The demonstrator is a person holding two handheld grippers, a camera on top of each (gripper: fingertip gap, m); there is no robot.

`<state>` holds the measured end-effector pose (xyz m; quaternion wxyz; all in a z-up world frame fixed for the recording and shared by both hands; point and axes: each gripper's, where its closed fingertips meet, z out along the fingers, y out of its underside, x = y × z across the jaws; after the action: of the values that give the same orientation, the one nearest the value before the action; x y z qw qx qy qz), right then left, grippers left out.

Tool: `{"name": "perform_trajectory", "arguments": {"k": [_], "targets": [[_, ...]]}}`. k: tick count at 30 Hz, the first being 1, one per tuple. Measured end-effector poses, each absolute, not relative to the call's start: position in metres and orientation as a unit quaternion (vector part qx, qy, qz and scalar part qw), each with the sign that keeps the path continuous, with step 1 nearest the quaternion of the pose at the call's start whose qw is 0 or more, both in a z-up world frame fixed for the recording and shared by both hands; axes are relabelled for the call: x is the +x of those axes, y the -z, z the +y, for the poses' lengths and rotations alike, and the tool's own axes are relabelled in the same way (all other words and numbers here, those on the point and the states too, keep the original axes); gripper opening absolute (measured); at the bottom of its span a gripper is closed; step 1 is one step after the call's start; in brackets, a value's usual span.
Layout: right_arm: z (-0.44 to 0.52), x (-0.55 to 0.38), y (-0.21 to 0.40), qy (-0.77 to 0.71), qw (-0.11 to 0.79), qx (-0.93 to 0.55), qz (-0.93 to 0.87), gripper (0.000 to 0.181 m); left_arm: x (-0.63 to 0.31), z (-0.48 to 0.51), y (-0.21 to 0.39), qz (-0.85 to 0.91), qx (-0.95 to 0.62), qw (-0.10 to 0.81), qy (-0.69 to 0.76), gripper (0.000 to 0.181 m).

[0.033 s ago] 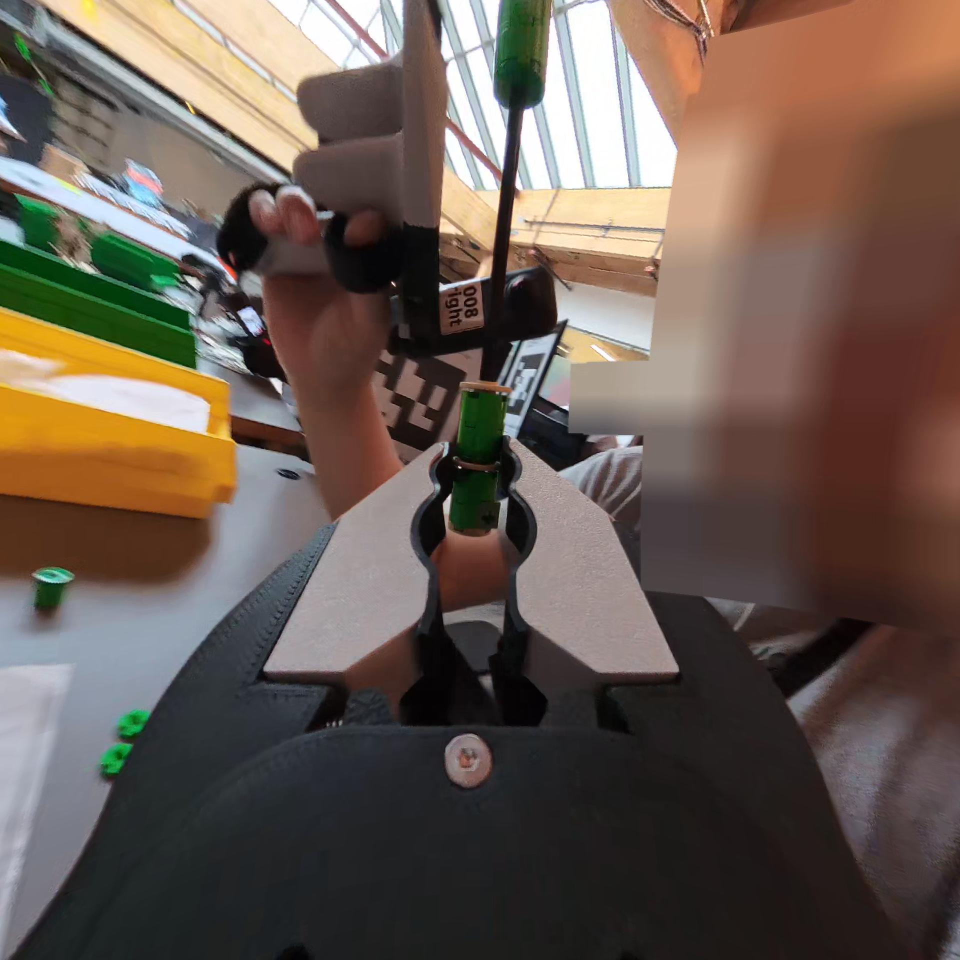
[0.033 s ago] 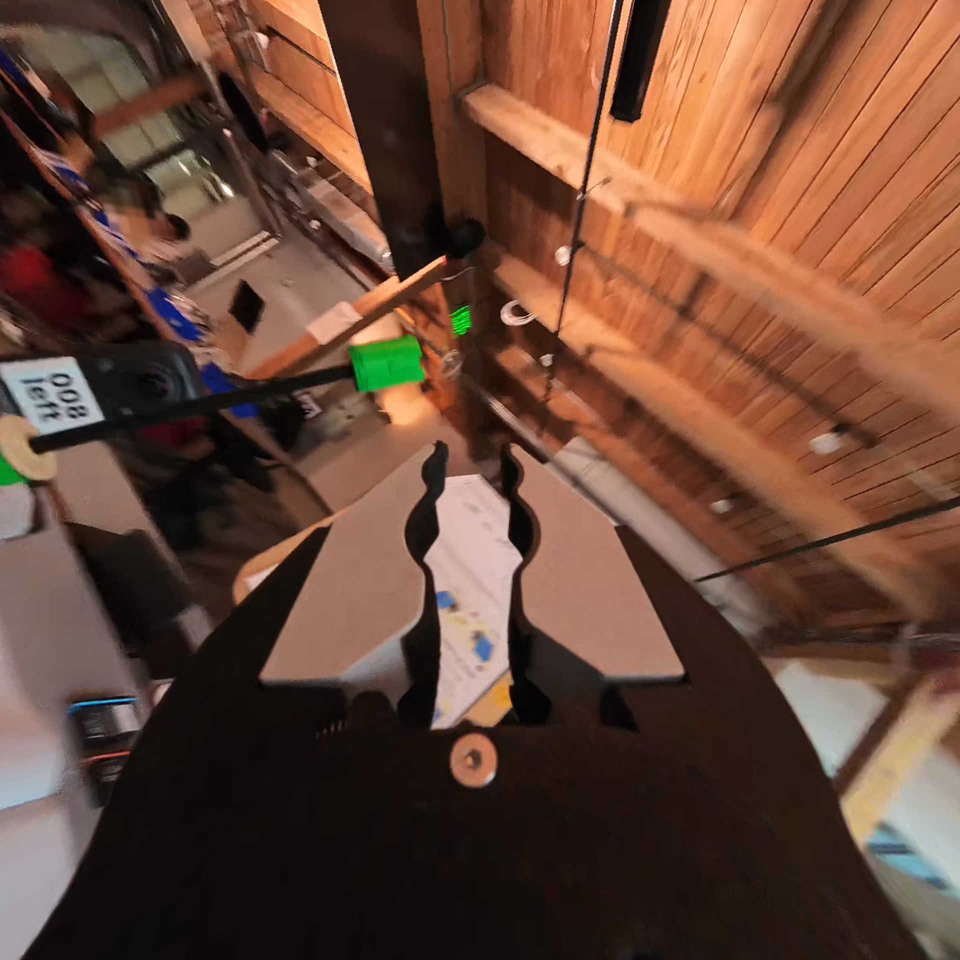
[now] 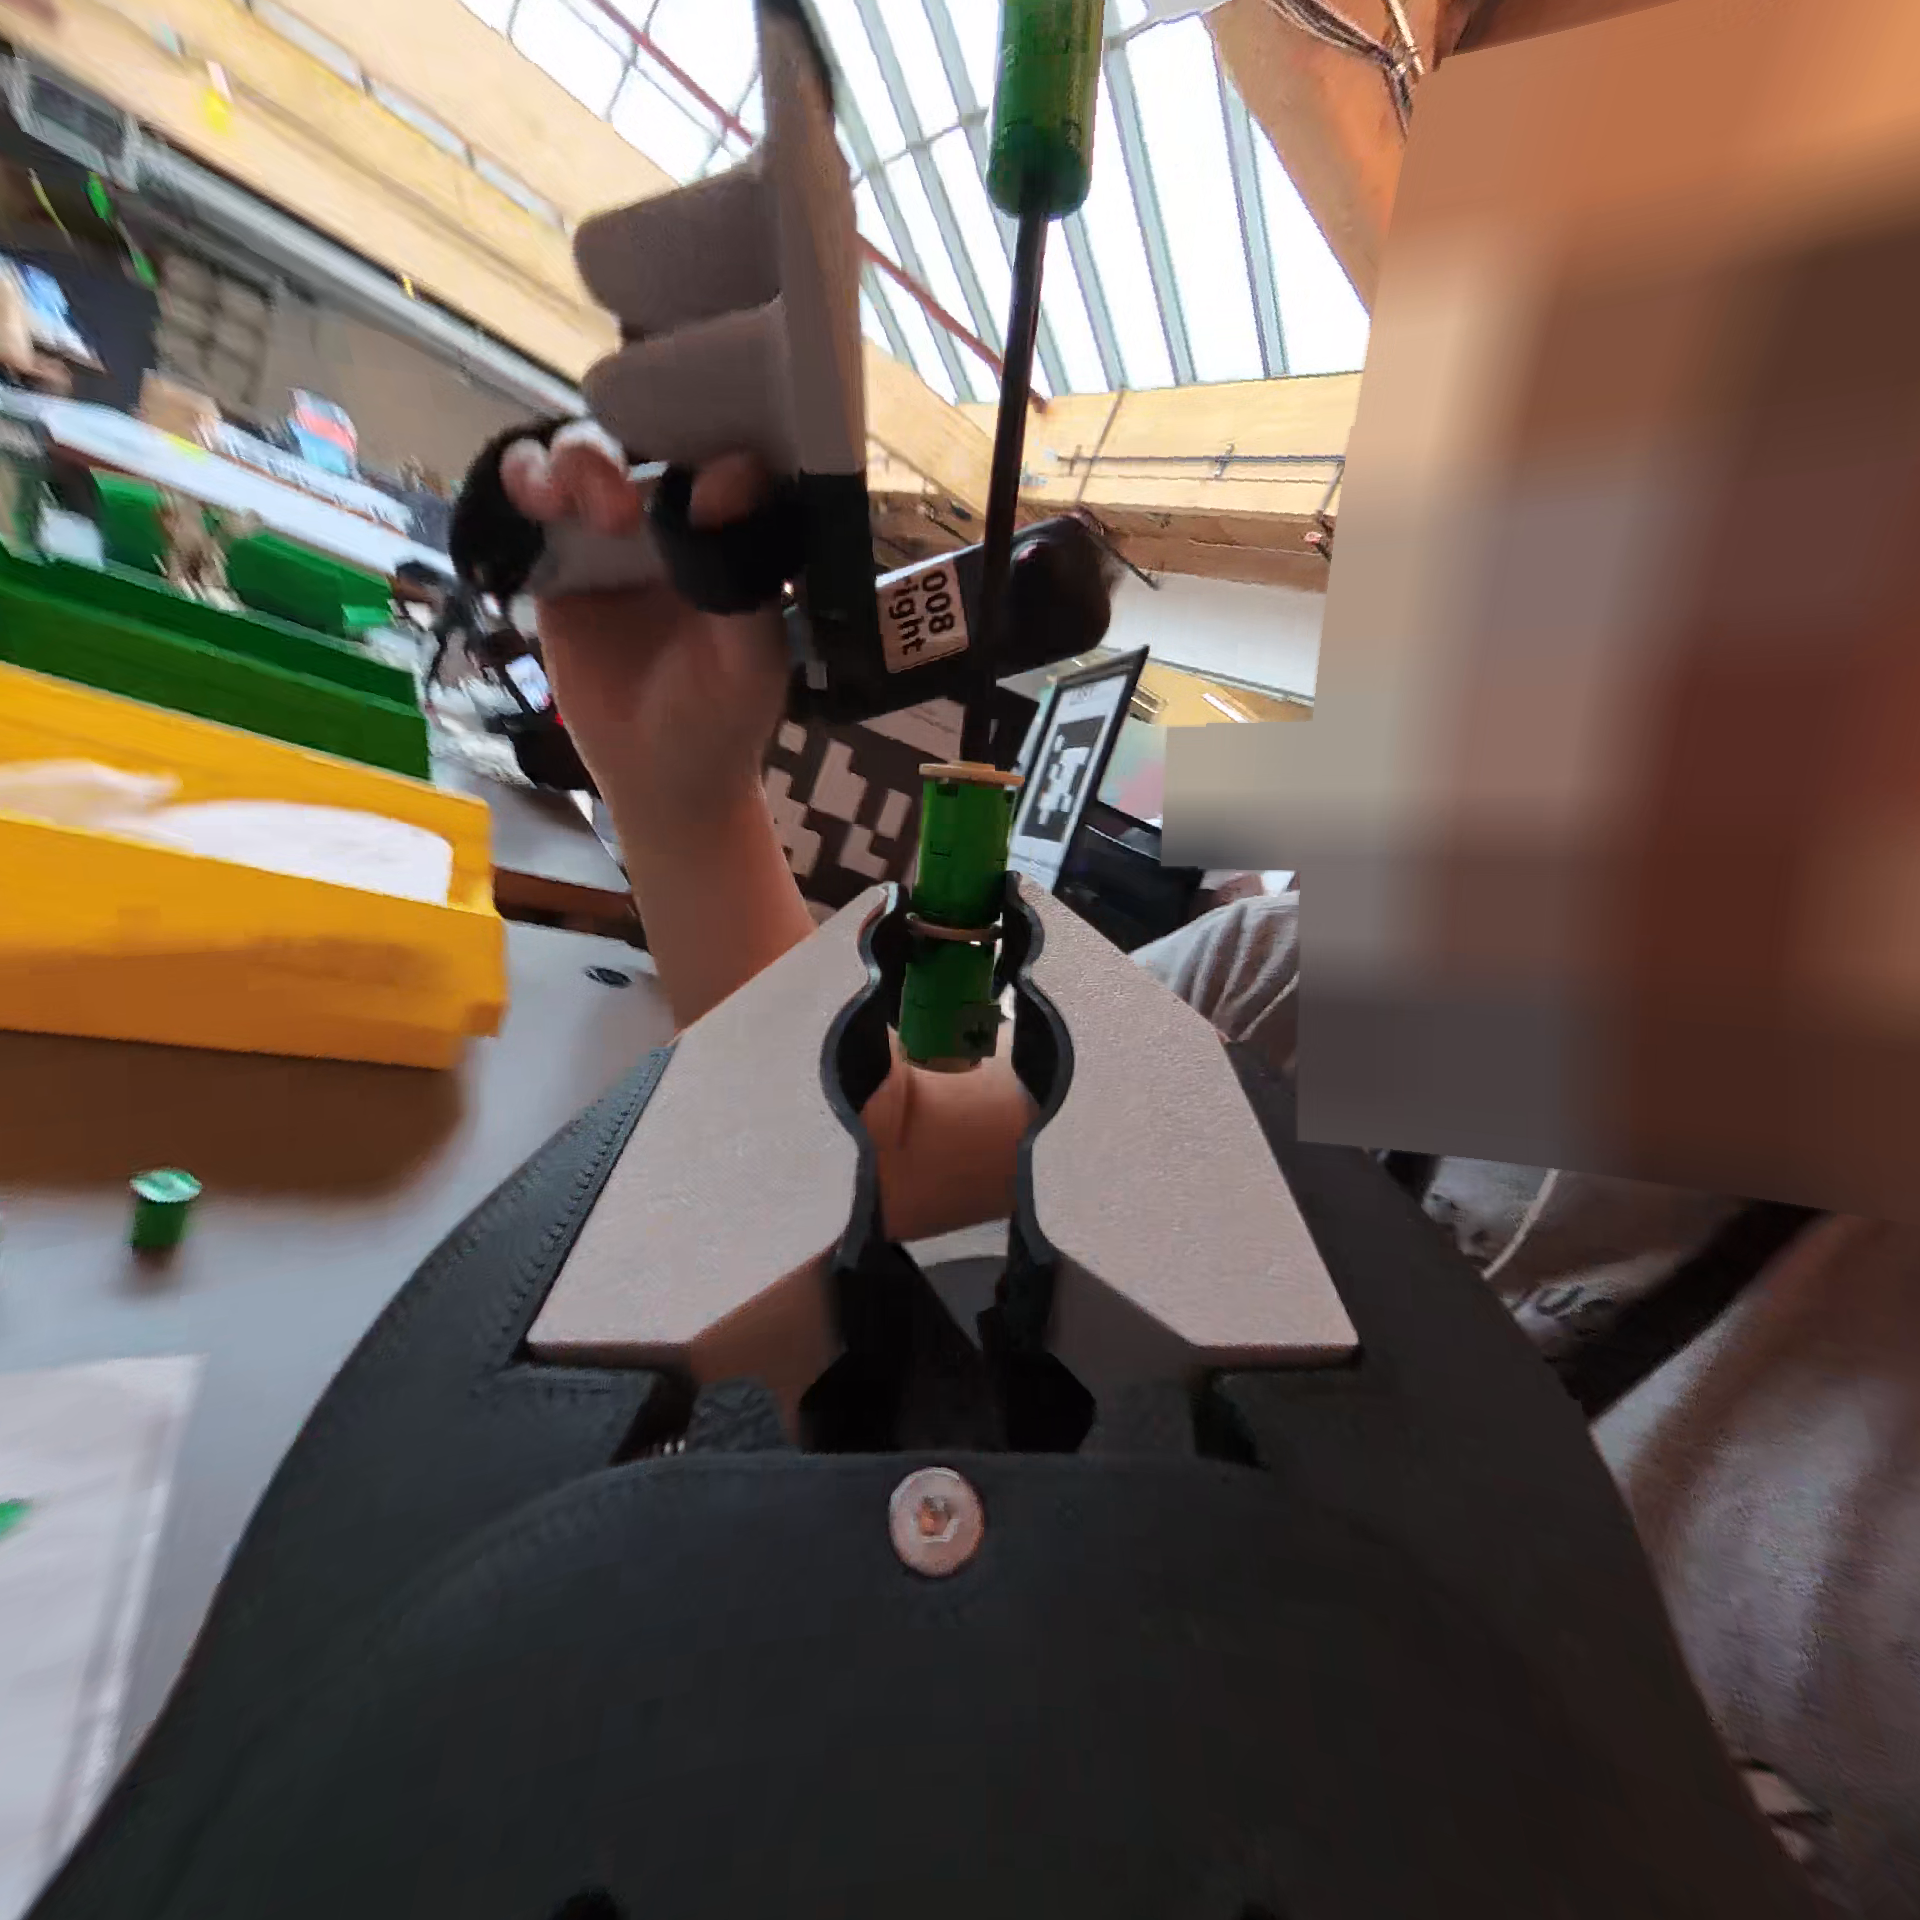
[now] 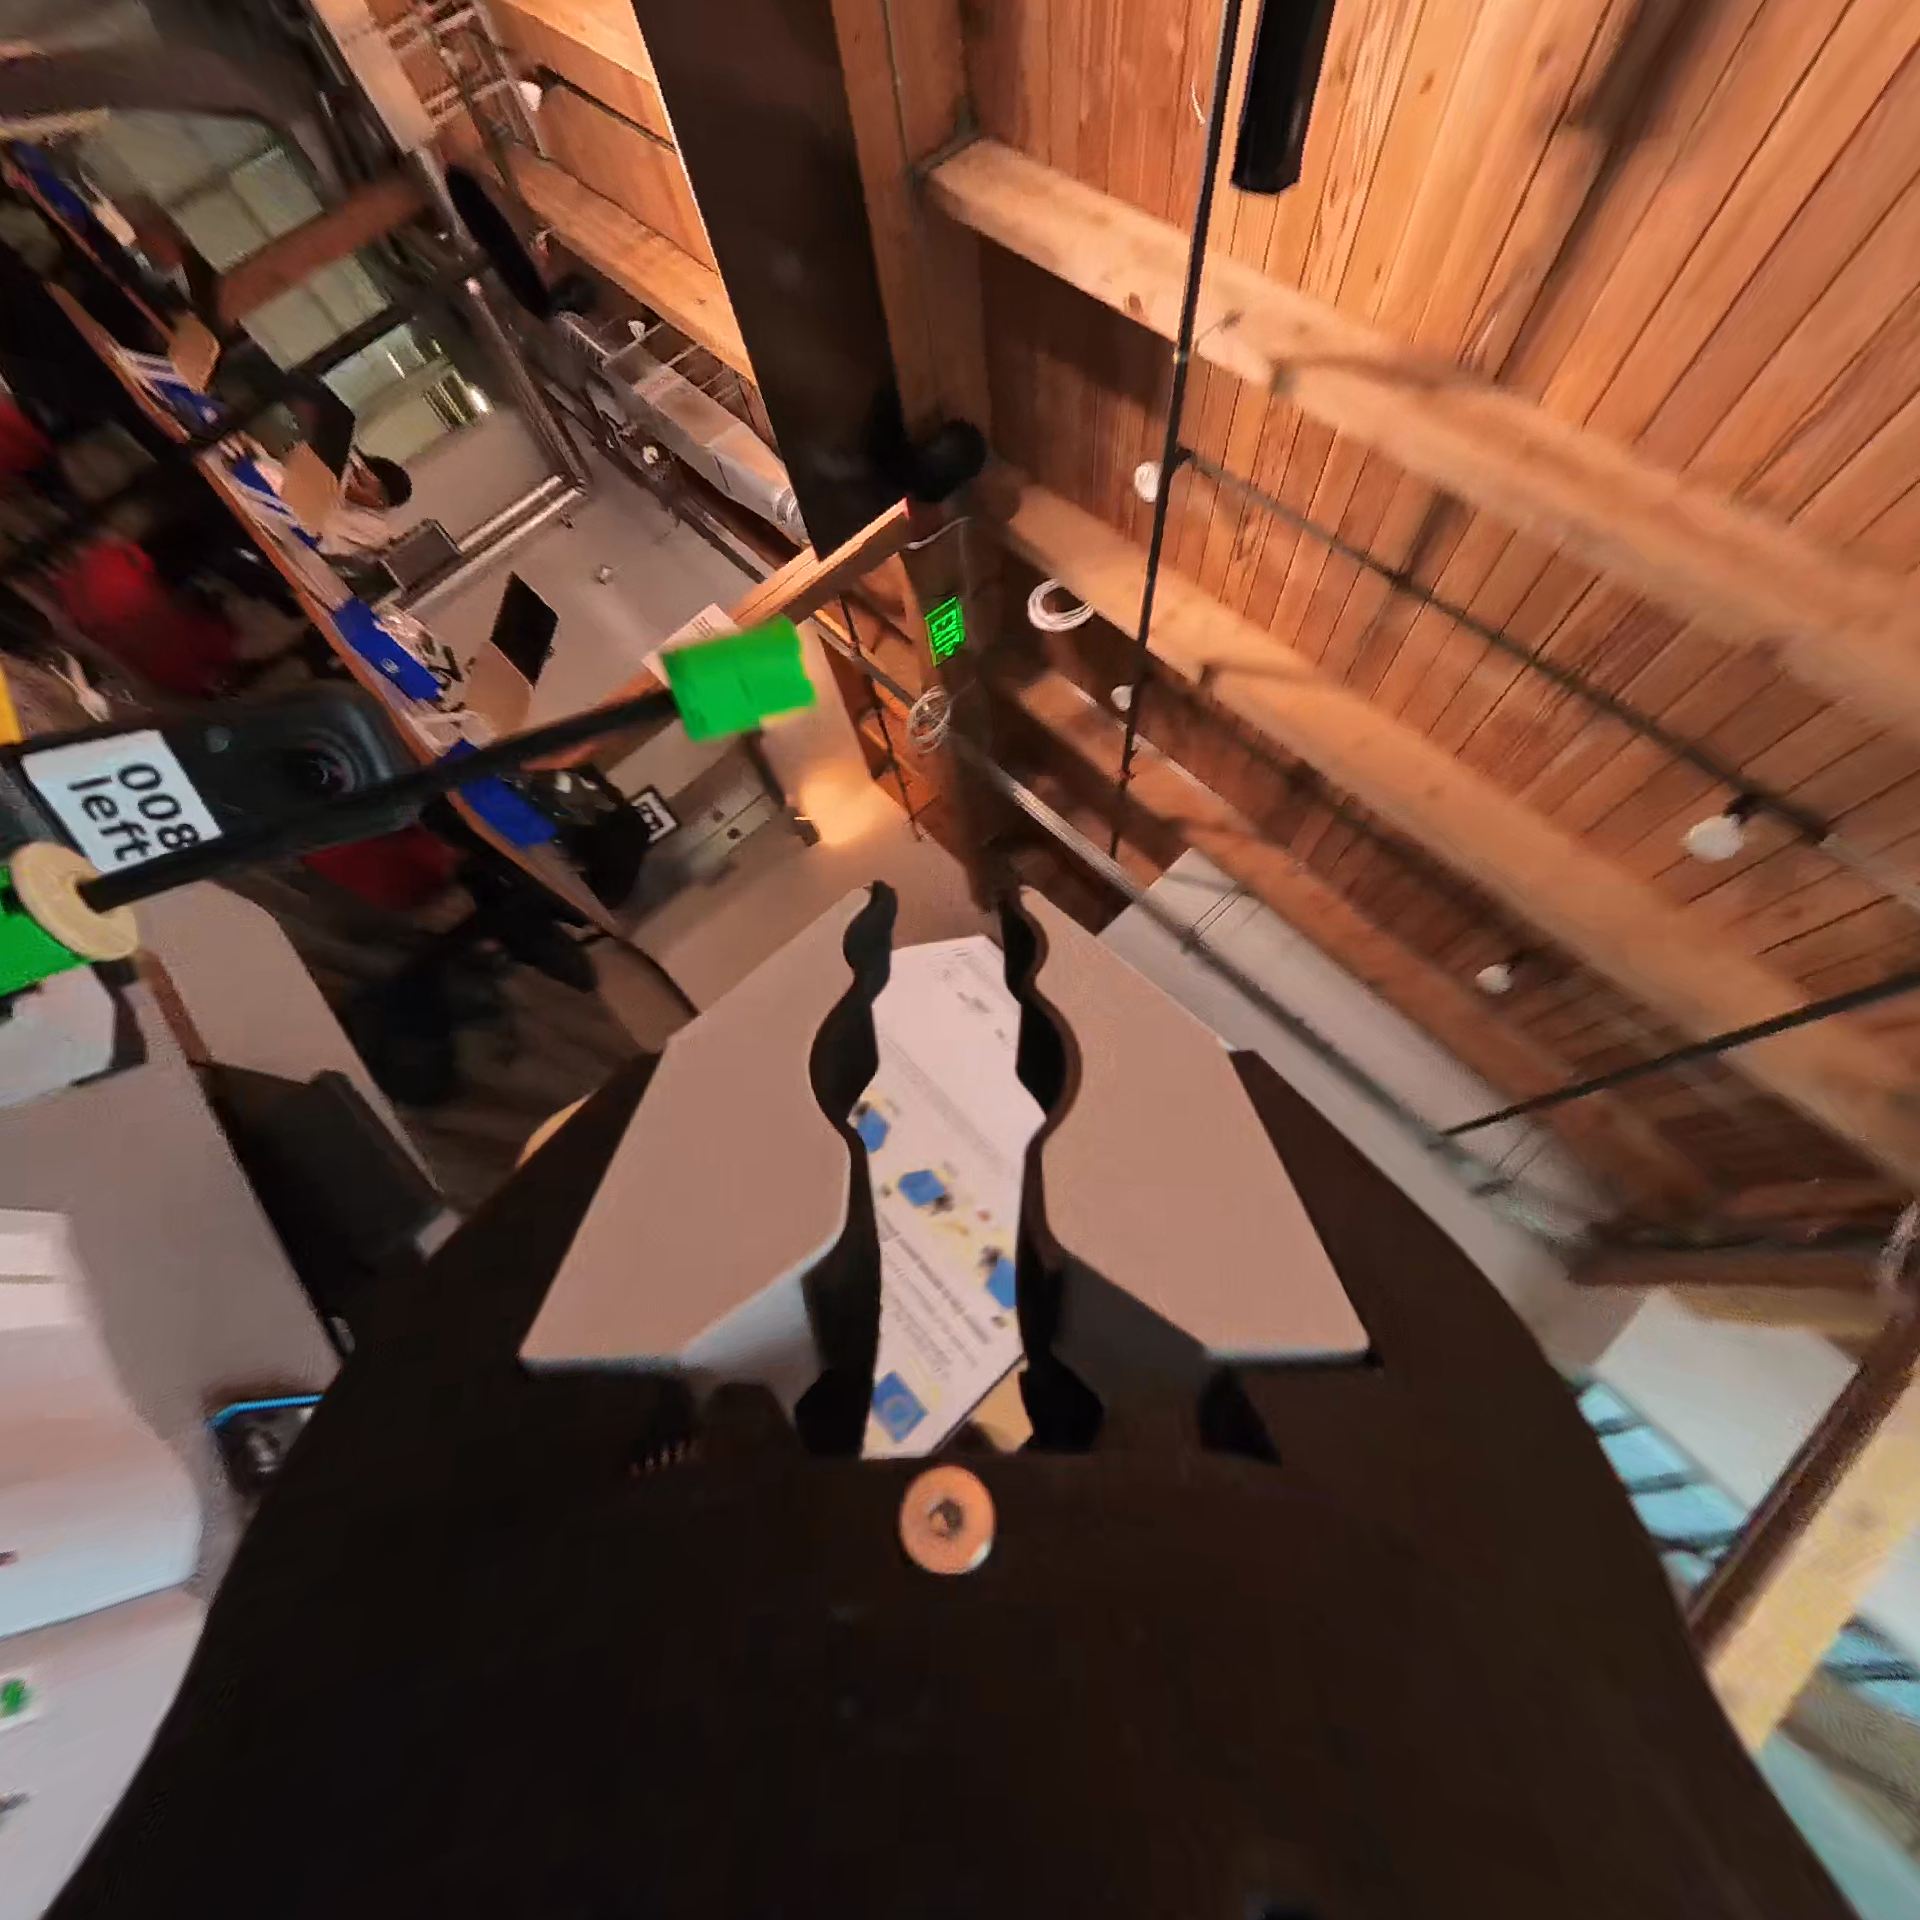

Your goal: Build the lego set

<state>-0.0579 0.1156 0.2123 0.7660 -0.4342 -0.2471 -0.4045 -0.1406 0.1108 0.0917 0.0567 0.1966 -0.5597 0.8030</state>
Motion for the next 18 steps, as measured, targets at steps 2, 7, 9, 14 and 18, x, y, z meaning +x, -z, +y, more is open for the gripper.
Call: {"name": "perform_trajectory", "arguments": {"k": [2, 7, 9, 14, 18], "targets": [[0.114, -0.052, -0.213, 0.37, 0.777, -0.453, -0.233, 0.016, -0.136, 0.116, -0.092, -0.558, 0.194, 0.01, -0.807, 0.015], [0.119, -0.064, -0.2, 0.181, 0.788, -0.538, -0.241, 0.021, -0.116, 0.131, -0.077, -0.582, 0.215, -0.129, -0.774, 0.015], [0.119, -0.079, -0.193, 0.096, 0.778, -0.564, -0.259, 0.026, -0.112, 0.136, -0.075, -0.577, 0.211, -0.166, -0.772, 0.015], [0.116, -0.101, -0.185, -0.026, 0.753, -0.598, -0.273, 0.04, -0.106, 0.147, -0.067, -0.583, 0.197, -0.262, -0.743, 0.015], [0.114, -0.115, -0.187, -0.078, 0.748, -0.602, -0.27, 0.044, -0.106, 0.147, -0.065, -0.6, 0.172, -0.337, -0.705, 0.015]]}}
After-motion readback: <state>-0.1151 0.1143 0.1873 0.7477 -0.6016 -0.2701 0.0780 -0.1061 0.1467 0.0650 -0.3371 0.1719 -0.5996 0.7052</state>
